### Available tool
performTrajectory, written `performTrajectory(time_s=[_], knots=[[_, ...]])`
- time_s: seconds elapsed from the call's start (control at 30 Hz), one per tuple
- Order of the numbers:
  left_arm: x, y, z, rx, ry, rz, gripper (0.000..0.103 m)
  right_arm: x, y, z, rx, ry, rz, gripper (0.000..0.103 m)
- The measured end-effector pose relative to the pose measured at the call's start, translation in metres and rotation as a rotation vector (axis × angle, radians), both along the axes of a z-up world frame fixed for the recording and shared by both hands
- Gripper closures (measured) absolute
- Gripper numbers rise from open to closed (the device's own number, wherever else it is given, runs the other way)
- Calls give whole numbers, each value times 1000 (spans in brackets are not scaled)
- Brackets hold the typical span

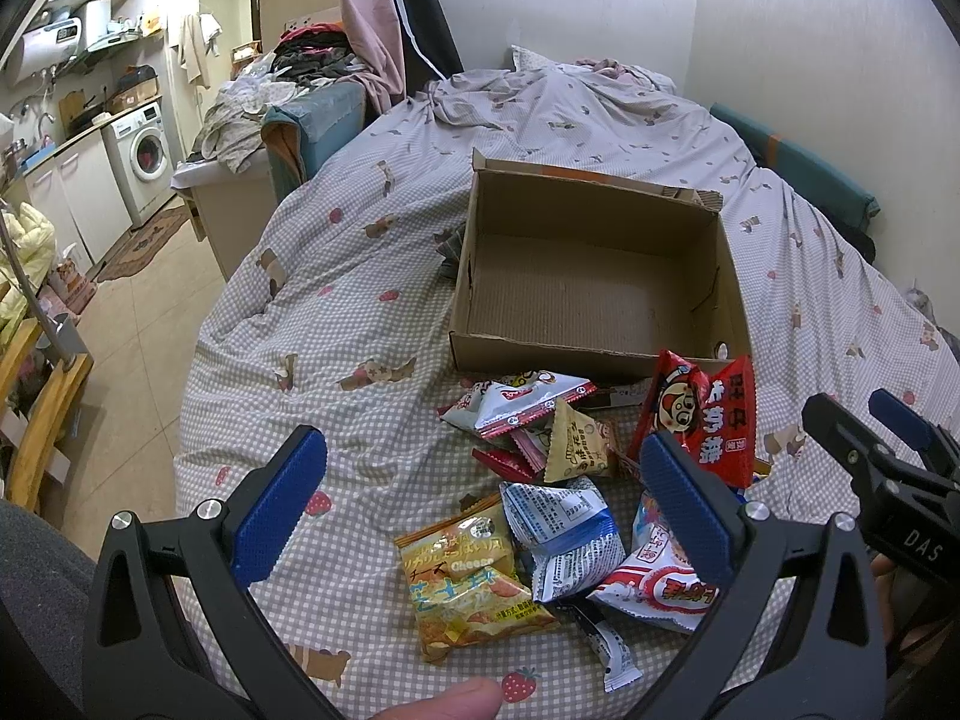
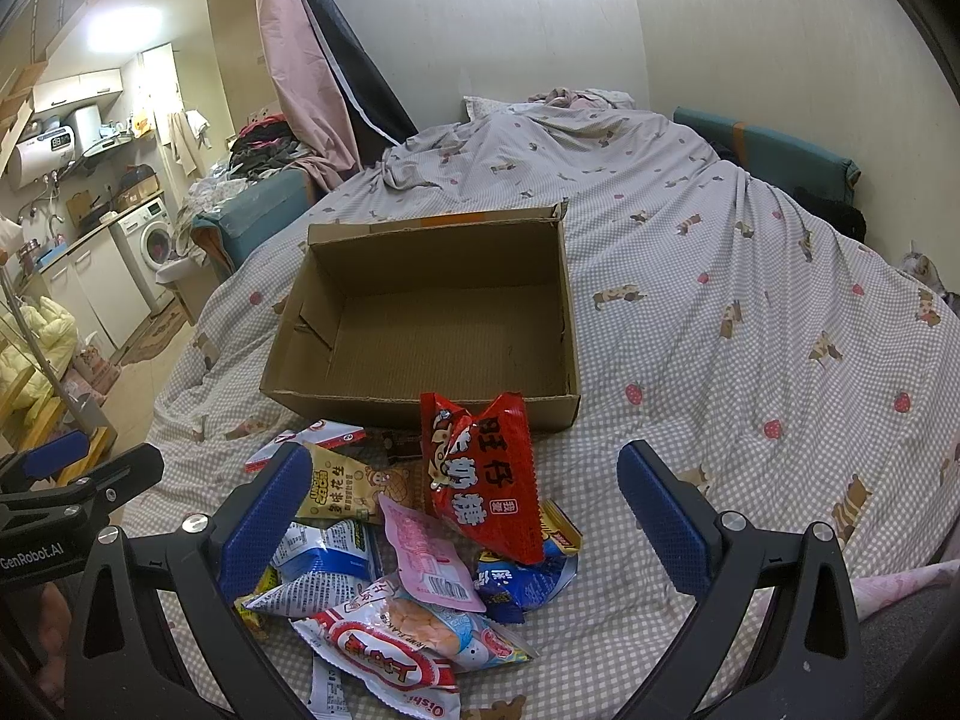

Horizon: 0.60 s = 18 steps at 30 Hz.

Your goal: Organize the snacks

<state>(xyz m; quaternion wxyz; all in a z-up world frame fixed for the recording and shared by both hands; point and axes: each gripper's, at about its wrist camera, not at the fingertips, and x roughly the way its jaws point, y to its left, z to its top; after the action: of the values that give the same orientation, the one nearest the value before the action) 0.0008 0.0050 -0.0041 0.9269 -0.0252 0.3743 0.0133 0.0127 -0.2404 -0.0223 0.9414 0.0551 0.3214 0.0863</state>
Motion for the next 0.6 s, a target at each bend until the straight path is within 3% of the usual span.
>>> performTrajectory(time_s=[0.6], knots=[[0, 1, 0, 2, -1, 1, 0, -1, -1, 0, 2, -2, 1, 0]])
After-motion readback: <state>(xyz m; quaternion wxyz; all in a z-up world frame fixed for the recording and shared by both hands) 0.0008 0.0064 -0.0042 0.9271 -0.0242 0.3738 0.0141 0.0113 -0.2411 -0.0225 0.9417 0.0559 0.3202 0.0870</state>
